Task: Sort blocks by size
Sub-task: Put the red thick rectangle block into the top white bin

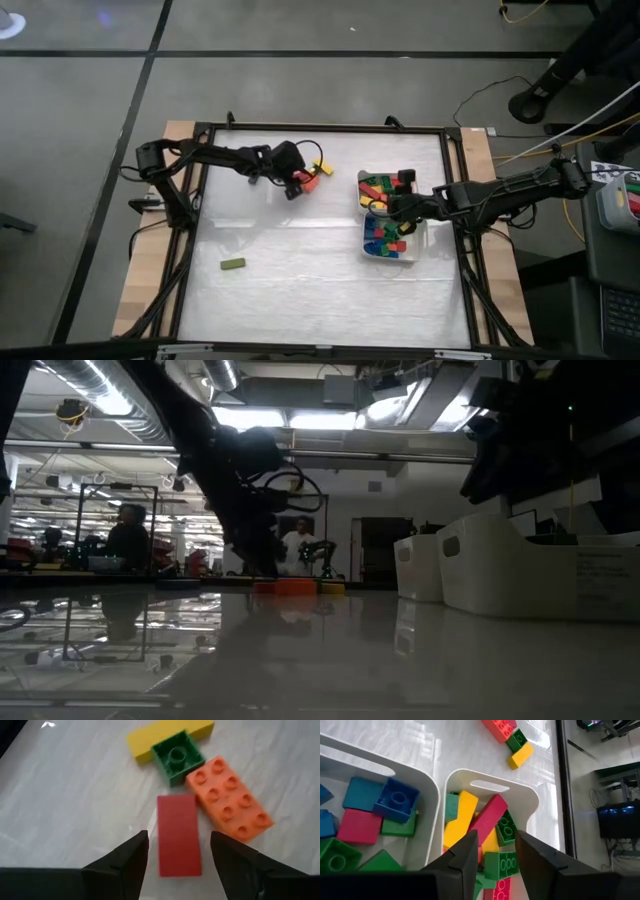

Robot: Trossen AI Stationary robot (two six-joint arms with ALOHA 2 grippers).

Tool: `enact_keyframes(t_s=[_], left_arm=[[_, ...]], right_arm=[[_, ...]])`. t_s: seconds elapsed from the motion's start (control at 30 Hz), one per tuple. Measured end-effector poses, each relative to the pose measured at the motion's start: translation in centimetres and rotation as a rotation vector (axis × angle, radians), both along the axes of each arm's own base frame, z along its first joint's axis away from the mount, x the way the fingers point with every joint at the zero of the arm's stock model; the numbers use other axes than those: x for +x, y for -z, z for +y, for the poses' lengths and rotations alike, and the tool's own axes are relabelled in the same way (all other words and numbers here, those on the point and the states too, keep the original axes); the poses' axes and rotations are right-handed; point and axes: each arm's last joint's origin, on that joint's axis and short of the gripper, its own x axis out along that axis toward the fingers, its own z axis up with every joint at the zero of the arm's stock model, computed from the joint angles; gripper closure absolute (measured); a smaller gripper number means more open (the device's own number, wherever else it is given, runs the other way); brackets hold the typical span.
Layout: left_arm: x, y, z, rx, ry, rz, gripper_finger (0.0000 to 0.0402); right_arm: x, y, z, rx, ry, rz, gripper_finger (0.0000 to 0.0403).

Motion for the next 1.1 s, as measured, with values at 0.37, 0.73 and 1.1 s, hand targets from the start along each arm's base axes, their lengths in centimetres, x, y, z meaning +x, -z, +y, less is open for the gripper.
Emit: enact_keyframes(t_s=[0.37, 0.73, 1.1], left_arm=[[-1.7, 2.0, -0.5, -0.023, -0.007, 0.054, 0.0202], [-1.7, 2.5, -0.4, 0.045, 0.028, -0.009, 0.0254], [-1.4, 2.1, -0.5, -0.005, 0.011, -0.048, 0.029]], right_arm=[[0.1, 0.0, 0.1, 0.028, -0.02, -0.003, 0.0271], [0.6, -0.5, 0.2, 0.049, -0.028, -0.078, 0.0271], [1.5, -1.2, 0.8, 0.173, -0.126, -0.189, 0.0271]])
